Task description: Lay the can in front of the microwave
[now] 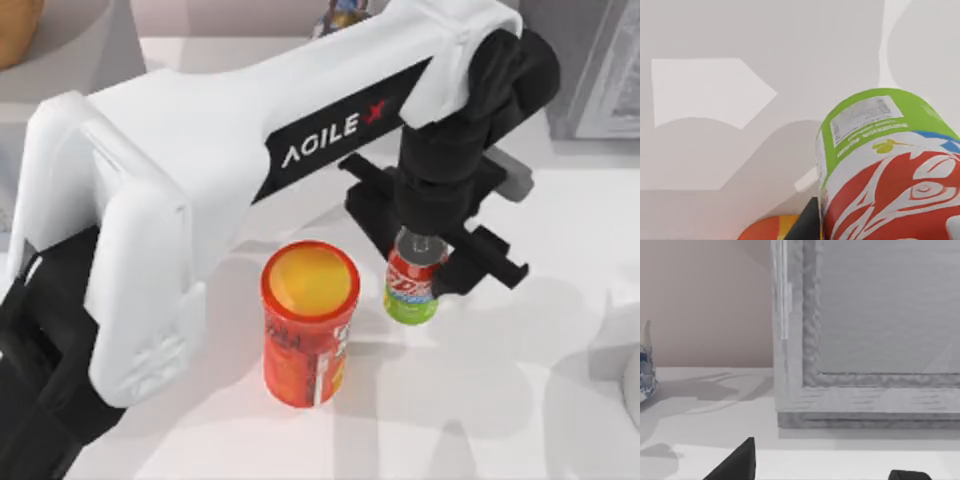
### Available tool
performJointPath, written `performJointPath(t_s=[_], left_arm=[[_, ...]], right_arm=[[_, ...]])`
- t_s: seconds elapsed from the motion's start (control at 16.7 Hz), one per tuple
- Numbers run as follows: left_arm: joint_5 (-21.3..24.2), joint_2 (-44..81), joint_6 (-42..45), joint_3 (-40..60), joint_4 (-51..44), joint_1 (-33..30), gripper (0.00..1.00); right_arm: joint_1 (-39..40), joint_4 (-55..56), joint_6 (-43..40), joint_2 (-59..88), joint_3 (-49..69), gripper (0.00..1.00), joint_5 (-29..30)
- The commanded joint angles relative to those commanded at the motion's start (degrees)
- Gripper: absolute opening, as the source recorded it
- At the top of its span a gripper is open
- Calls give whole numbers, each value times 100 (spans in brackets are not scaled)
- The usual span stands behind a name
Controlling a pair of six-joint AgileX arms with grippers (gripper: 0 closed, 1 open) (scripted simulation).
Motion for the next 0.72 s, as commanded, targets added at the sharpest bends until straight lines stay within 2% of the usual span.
performJointPath(t_s=[0.24,0.42,0.72], left_arm=[[-5,0,9,-15,16,7,0],[-179,-363,17,-197,148,167,0],[-660,-1926,27,-1446,616,952,0]], right_arm=[[0,0,0,0,0,100,0],[0,0,0,0,0,100,0],[0,0,0,0,0,100,0]])
